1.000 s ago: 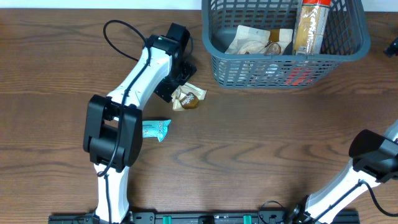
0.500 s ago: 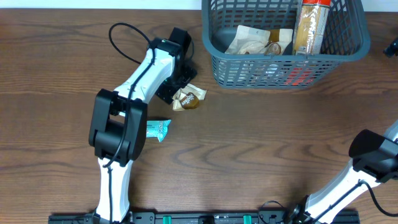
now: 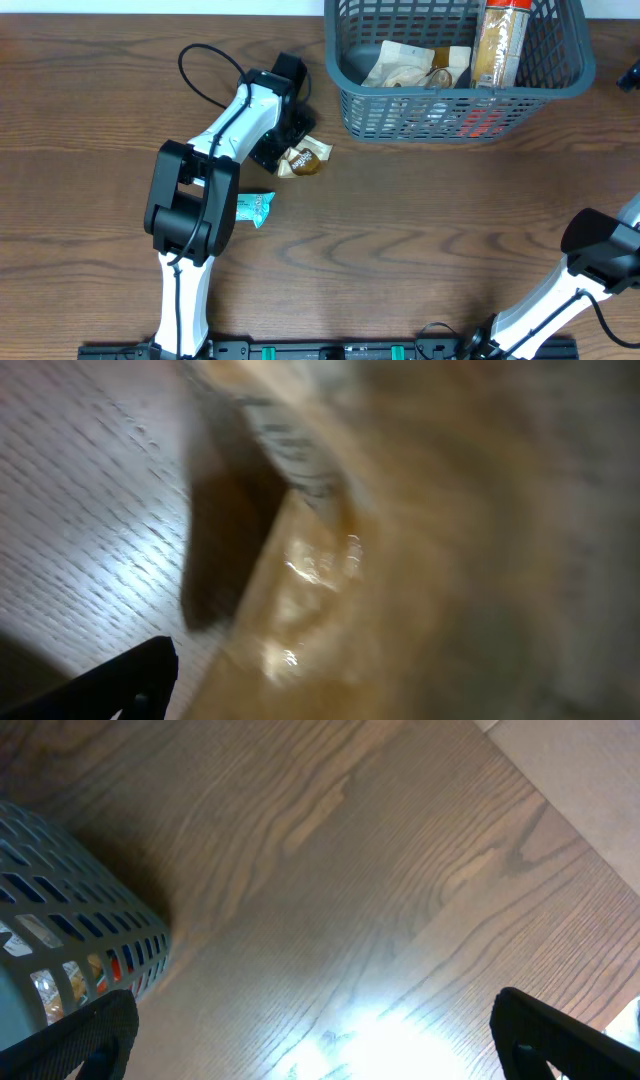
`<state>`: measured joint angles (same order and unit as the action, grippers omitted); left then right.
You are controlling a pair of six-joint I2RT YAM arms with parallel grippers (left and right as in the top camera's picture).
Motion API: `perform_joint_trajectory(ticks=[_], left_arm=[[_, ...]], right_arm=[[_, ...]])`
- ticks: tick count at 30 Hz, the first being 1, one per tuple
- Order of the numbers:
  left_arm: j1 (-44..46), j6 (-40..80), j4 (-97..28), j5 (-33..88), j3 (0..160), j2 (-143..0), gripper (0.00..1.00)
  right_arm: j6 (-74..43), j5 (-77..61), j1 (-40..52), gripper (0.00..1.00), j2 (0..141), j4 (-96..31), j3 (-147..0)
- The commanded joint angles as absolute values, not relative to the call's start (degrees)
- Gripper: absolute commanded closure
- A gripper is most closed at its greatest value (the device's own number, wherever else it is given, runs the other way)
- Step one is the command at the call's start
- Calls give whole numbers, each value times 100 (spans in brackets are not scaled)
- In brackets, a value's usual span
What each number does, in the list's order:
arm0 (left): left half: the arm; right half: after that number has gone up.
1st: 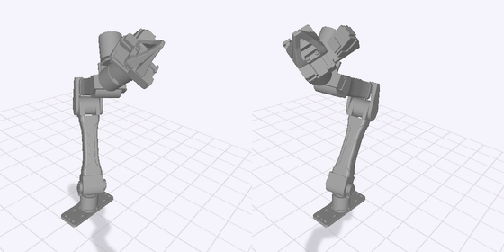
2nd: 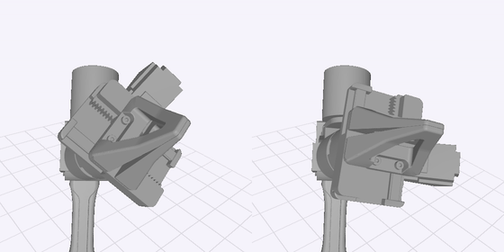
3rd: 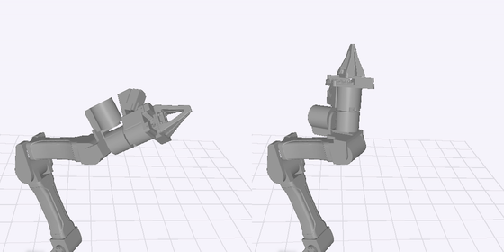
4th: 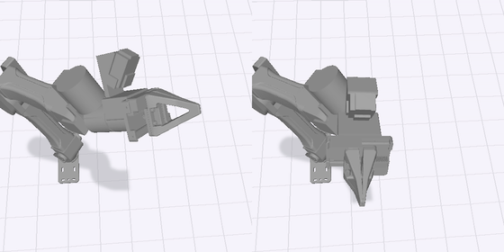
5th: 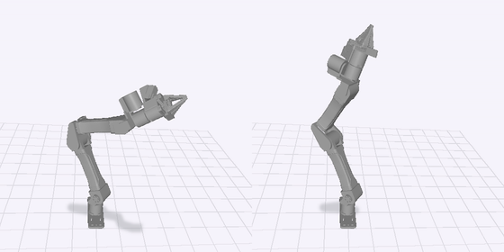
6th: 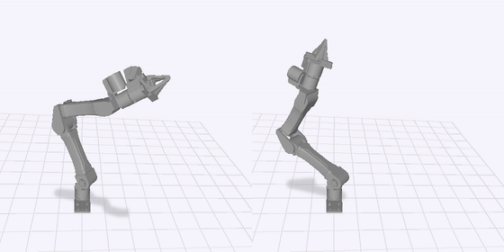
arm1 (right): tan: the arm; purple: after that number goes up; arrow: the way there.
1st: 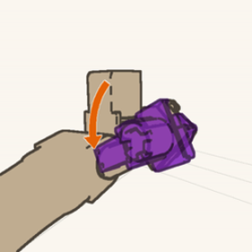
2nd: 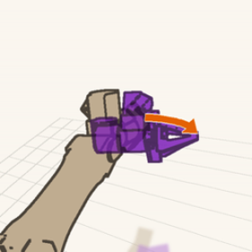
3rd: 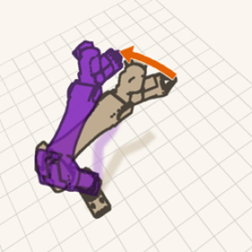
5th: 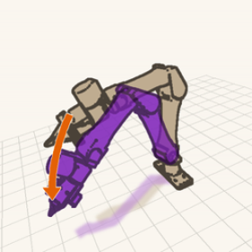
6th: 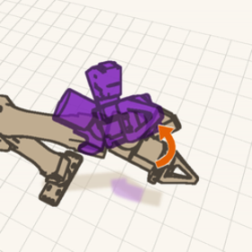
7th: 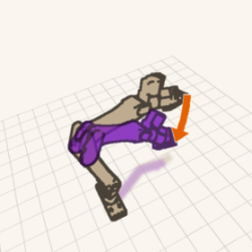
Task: Pack container
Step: 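Lower the left gripper and grasp the crumpled wrapper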
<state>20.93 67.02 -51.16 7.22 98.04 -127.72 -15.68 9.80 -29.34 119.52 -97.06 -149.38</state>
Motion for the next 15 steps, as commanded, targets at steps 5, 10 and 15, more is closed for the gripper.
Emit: perform_joint_trajectory(ticks=[5,10,15], left_arm=[[2029,6604,-5146,687,9618,-12849,6],[2029,6604,-5076,685,9537,-12849,6],[2032,6600,-5118,690,9502,-12849,53]], right_arm=[[-1516,982,-2965,1,12003,-9714,-14914],[-1516,982,-2965,1,12001,-9714,-14914],[-1516,982,-2965,1,12003,-9714,-14914]])
